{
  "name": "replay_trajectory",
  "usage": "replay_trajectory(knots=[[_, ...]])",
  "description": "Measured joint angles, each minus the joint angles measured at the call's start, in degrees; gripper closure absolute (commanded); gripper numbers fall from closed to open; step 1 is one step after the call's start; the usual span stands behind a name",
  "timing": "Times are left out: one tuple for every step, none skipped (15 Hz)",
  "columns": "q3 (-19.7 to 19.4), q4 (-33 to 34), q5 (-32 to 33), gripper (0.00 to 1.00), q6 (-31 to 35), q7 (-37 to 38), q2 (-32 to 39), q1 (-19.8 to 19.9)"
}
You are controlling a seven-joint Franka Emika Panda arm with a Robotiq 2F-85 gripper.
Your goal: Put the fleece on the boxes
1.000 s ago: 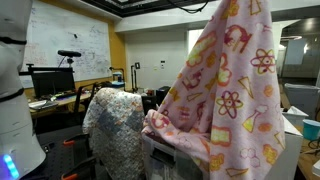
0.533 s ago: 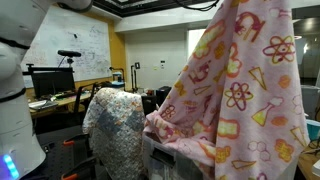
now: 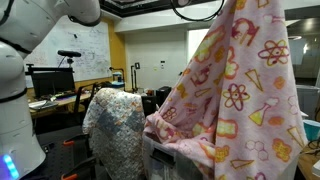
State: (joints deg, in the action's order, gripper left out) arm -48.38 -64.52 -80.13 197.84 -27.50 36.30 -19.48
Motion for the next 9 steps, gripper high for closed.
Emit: replay_trajectory(knots=[[-0.3,-0.2,0.0,0.57,0.0,0.0,0.4,-0.3],[-0.4,-0.3,0.0,0.50,0.0,-0.1,0.6,-0.6],[-0.5,-0.5,0.0,0.41,0.0,-0.1,0.6,-0.8],[-0.5,-0.8,0.0,0.34,0.0,-0.2,0.6,-1.1],[-0.5,-1.0,0.0,0.26,0.0,-0.2,0.6,-1.2],[-0.5,-1.2,0.0,0.19,0.0,-0.2,0.5,-1.4],[-0.4,-1.6,0.1,0.12,0.0,-0.3,0.4,-1.6],[-0.4,-2.3,0.2,0.04,0.0,-0.4,0.0,-2.0],[-0.4,-3.2,0.3,0.00,0.0,-0.6,-0.5,-2.6]])
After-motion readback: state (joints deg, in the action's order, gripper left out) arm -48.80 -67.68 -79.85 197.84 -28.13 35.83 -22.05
